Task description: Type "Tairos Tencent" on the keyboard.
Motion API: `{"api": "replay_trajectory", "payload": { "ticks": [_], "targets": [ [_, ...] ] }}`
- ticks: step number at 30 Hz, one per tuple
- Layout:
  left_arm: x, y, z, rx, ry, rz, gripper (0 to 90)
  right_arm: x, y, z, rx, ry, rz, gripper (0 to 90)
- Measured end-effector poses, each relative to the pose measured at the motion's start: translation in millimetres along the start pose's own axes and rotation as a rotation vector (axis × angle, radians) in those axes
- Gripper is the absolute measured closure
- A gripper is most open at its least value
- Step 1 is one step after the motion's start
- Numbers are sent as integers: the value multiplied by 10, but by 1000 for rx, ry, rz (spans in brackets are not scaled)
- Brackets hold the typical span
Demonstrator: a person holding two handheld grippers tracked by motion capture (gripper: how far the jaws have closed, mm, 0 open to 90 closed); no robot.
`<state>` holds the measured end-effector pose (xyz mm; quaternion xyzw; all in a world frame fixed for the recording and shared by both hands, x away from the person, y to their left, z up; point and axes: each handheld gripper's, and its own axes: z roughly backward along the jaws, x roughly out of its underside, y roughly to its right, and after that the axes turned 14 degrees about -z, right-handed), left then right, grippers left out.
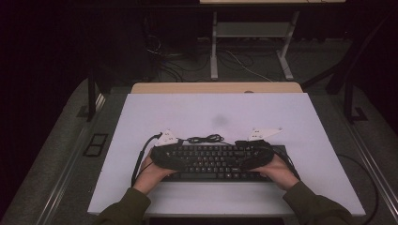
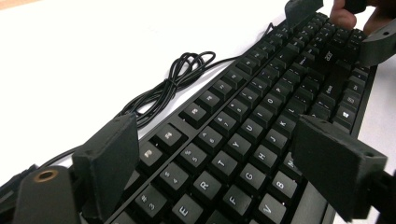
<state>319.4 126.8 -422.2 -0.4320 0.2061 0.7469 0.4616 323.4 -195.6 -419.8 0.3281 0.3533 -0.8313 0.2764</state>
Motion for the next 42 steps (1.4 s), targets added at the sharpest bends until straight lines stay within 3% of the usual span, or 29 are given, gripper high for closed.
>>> {"api": "replay_trajectory", "payload": {
  "ticks": [13, 21, 25, 35, 39, 42],
  "targets": [
    [-87, -3, -111, 25, 2, -5, 244, -58, -12, -90, -11, -15, 8, 243],
    [-82, 33, -132, 27, 0, -14, 271, -22, -59, -135, -27, -60, 40, 412],
    [-78, 42, -136, 27, -1, -9, 256, -10, -70, -117, -28, -79, 53, 558],
    [-67, 39, -135, 20, -2, -4, 223, 28, -49, -71, -35, -121, 67, 805],
    [-64, 38, -136, 19, -2, -4, 214, 41, -35, -42, -41, -134, 73, 888],
    [-63, 42, -138, 19, -2, -5, 213, 52, -31, -33, -43, -144, 77, 894]
  ]
}}
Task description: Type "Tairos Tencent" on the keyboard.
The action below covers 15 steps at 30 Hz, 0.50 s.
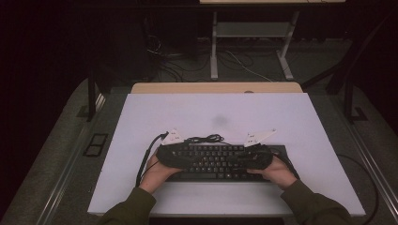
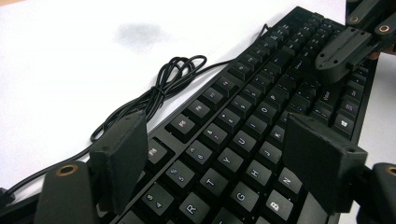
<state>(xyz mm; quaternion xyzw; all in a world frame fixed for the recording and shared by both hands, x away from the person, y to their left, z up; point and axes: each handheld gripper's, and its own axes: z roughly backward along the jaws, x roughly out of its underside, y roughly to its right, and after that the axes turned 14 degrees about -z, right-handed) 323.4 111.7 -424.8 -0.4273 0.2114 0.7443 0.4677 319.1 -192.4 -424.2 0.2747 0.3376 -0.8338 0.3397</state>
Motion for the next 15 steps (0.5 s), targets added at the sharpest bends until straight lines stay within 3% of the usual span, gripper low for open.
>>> {"api": "replay_trajectory", "payload": {
  "ticks": [15],
  "targets": [
    [15, 5, -5, -2, -11, -2, 214, 85, 26, -1, 12, -76, 40, 894]
  ]
}}
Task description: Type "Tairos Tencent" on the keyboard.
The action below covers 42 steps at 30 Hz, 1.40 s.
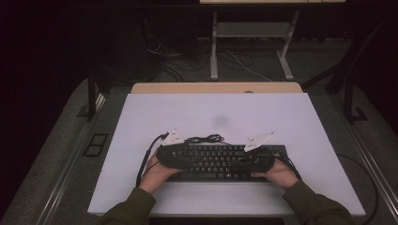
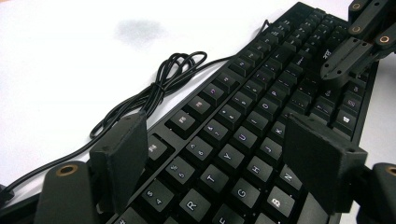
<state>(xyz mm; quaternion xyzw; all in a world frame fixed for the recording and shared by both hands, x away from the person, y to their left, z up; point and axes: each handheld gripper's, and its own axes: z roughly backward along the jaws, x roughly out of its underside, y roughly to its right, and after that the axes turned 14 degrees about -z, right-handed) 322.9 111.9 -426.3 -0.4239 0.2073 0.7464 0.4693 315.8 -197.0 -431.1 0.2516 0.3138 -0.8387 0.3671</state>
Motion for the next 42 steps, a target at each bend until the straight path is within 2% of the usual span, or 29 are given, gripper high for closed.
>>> {"api": "replay_trajectory", "payload": {
  "ticks": [17, 23, 28, 31, 32, 36, 37, 38, 40, 41, 42],
  "targets": [
    [5, 5, -4, 5, -8, -7, 227, 34, -21, -39, 4, -40, 26, 895],
    [7, 11, -1, 8, -14, -13, 271, 35, -20, -39, 3, -41, 27, 895],
    [11, 4, 5, 5, -25, -20, 361, 35, -20, -39, 3, -41, 28, 895],
    [18, -5, 8, 8, -34, -18, 464, 35, -19, -40, 2, -41, 27, 895],
    [19, -6, 8, 9, -35, -17, 464, 35, -19, -40, 2, -41, 27, 895],
    [20, -15, 13, 15, -38, -14, 614, 36, -19, -40, 3, -41, 27, 895],
    [21, -18, 14, 20, -41, -13, 696, 36, -18, -40, 2, -41, 26, 895],
    [22, -21, 14, 24, -40, -10, 696, 36, -18, -40, 2, -41, 26, 895],
    [22, -25, 14, 33, -42, -5, 773, 36, -18, -40, 2, -40, 26, 895],
    [23, -26, 13, 38, -45, -2, 840, 36, -16, -40, 1, -41, 25, 895],
    [25, -30, 11, 41, -49, -1, 840, 36, -16, -40, 1, -41, 25, 895]
  ]
}}
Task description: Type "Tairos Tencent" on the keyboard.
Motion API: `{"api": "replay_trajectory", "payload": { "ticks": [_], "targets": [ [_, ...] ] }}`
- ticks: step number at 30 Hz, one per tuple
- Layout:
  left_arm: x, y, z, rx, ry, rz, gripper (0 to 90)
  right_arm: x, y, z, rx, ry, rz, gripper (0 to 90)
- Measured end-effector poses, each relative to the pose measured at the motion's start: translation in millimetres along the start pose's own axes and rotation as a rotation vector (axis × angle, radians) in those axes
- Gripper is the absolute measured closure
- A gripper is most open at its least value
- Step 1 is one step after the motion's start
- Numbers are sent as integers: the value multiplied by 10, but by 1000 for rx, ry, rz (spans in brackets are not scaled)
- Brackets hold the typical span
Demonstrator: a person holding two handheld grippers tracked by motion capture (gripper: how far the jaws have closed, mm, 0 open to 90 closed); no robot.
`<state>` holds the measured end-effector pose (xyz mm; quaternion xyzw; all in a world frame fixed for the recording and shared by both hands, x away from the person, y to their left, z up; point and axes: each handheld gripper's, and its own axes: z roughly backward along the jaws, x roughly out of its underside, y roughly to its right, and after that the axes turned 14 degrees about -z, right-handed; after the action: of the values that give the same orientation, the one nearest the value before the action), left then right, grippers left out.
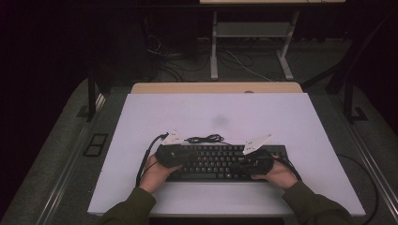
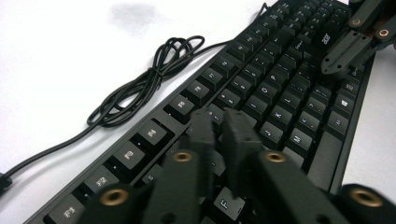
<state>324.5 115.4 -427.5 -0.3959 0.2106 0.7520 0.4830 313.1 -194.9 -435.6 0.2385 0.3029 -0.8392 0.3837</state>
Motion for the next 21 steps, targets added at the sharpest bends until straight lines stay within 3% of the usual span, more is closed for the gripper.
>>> {"api": "replay_trajectory", "payload": {
  "ticks": [5, 8, 9, 21],
  "targets": [
    [12, -6, -31, 16, -31, 9, 884, 1, 1, -1, -1, 1, 0, 895],
    [12, -14, -35, 24, -57, -14, 884, 1, 2, -1, -1, 1, -1, 895],
    [13, -1, -50, 19, -45, 0, 884, 1, 2, 0, -1, 0, -1, 895],
    [22, -4, -76, 28, -69, -7, 883, 1, 4, -1, -2, 0, -2, 895]
  ]
}}
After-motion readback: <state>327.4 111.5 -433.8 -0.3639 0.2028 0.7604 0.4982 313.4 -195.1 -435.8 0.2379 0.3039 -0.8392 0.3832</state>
